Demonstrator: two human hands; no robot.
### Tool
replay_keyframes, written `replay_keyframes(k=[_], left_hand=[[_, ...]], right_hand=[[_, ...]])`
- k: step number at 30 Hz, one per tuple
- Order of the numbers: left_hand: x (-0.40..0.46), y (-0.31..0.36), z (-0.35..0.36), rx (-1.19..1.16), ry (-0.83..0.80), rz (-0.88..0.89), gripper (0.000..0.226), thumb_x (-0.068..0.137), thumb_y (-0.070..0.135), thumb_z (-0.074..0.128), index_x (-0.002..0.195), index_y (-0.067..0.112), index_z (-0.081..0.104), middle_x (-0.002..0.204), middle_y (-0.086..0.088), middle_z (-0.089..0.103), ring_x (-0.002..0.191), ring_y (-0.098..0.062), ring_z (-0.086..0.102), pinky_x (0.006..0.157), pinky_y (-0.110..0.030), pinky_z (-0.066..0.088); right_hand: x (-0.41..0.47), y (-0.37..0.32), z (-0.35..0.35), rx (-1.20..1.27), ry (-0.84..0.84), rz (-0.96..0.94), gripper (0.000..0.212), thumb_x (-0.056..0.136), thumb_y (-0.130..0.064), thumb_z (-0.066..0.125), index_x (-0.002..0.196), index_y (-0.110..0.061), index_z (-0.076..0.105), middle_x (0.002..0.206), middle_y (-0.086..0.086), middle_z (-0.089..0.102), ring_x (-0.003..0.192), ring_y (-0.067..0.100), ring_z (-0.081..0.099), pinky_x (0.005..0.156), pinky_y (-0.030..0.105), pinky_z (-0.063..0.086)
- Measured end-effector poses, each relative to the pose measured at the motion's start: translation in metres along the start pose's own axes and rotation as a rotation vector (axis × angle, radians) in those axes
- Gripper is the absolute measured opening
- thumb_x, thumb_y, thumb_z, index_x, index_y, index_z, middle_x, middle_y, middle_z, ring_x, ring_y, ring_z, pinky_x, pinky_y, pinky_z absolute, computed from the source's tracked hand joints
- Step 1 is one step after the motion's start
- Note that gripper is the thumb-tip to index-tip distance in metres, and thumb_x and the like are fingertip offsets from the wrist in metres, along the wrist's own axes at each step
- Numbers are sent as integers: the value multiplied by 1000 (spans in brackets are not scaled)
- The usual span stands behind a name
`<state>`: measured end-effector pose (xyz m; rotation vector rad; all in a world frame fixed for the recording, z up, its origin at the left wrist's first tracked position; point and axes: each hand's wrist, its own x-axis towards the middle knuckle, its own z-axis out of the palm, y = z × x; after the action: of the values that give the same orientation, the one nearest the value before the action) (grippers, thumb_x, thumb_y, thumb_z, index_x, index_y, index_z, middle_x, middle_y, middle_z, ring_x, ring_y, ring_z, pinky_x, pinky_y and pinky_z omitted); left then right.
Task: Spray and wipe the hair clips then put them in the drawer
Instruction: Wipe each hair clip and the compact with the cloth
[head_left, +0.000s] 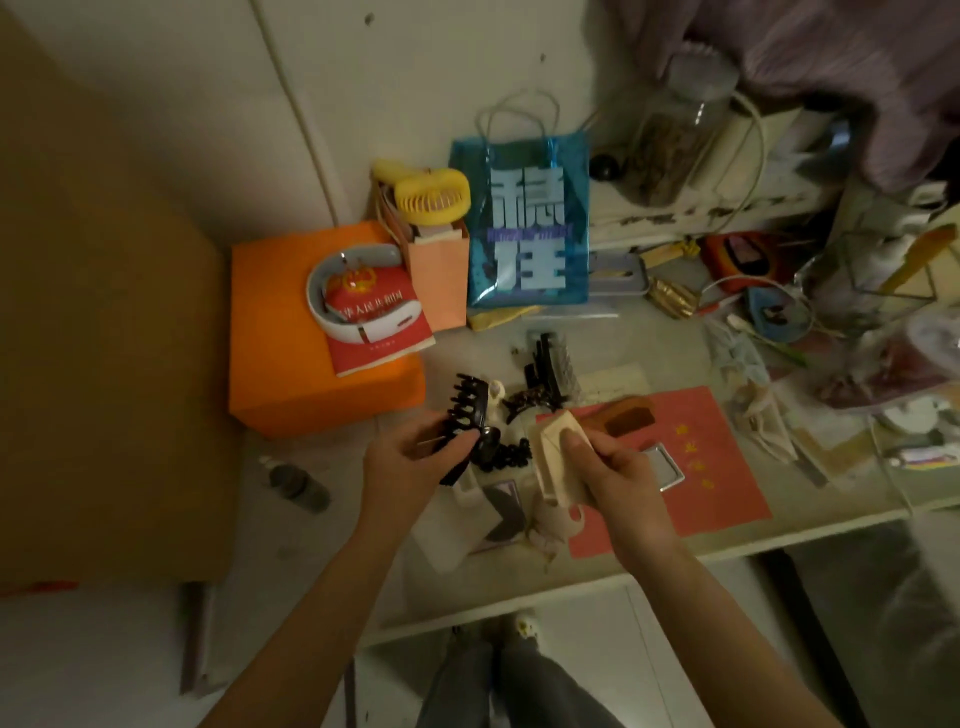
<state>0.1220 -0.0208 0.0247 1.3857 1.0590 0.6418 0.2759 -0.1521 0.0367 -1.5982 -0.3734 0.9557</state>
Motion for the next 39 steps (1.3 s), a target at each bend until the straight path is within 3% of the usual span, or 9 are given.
replay_keyframes(k=[2, 4, 10, 14, 19, 22, 25, 31, 39], left_hand=[[3, 29, -1, -60, -15, 42, 22, 77, 7, 74, 95, 21, 72, 80, 17, 73, 81, 2, 69, 66, -9, 51], [3, 57, -2, -131, -41, 69, 23, 78, 9, 73, 97, 21, 71, 84, 17, 74, 82, 1, 69, 64, -10, 51], [0, 116, -4, -235, -58, 110, 29, 61, 41, 75, 88, 31, 75, 95, 2, 75, 93, -16, 71, 83, -37, 55], [0, 150, -3, -236, -22, 197, 37, 53, 50, 76, 88, 40, 75, 93, 9, 75, 91, -11, 71, 77, -31, 56], [-4, 189, -4, -214, 1, 318, 71, 52, 53, 74, 114, 19, 69, 97, 2, 75, 92, -16, 71, 73, -31, 57], [-7, 215, -4, -187, 5, 391, 54, 58, 45, 74, 109, 26, 71, 98, 4, 75, 93, -12, 71, 80, -33, 56], [-9, 240, -4, -157, -19, 465, 29, 63, 38, 73, 92, 41, 69, 93, 12, 75, 90, -11, 71, 77, -32, 56], [-13, 290, -10, -130, -35, 602, 48, 51, 48, 74, 97, 38, 68, 98, 5, 74, 91, -11, 71, 74, -25, 57], [-20, 341, -19, -157, -10, 727, 45, 52, 43, 75, 95, 34, 70, 93, 11, 74, 89, -9, 71, 71, -21, 56]], right_hand=[[6, -22, 8, 29, -21, -50, 18, 92, -27, 60, 85, -25, 77, 81, 6, 68, 77, 22, 59, 71, 40, 47], [9, -45, 15, 74, -53, -111, 18, 91, -29, 59, 89, -28, 77, 83, 2, 72, 75, 16, 63, 69, 32, 51], [6, -115, 35, 119, -145, -276, 24, 94, -33, 54, 93, -22, 75, 83, 2, 72, 71, 10, 64, 60, 21, 49], [-2, -149, 45, 165, -144, -375, 22, 91, -27, 58, 90, -13, 75, 83, 10, 71, 75, 21, 61, 70, 38, 47], [-11, -185, 48, 212, -165, -513, 17, 89, -14, 61, 94, -4, 73, 81, 10, 72, 72, 16, 64, 64, 26, 51], [-14, -206, 48, 225, -157, -572, 15, 89, -11, 62, 91, -1, 73, 73, 4, 70, 64, 10, 62, 57, 18, 49], [-17, -229, 48, 252, -146, -599, 14, 87, -12, 65, 89, -2, 73, 76, 13, 70, 65, 19, 62, 58, 27, 50], [-27, -274, 46, 274, -192, -667, 10, 83, -16, 67, 82, -13, 76, 78, 9, 74, 68, 18, 66, 65, 29, 55], [-44, -326, 51, 256, -171, -782, 20, 72, -29, 70, 83, -13, 75, 81, 12, 73, 75, 25, 65, 77, 43, 54]])
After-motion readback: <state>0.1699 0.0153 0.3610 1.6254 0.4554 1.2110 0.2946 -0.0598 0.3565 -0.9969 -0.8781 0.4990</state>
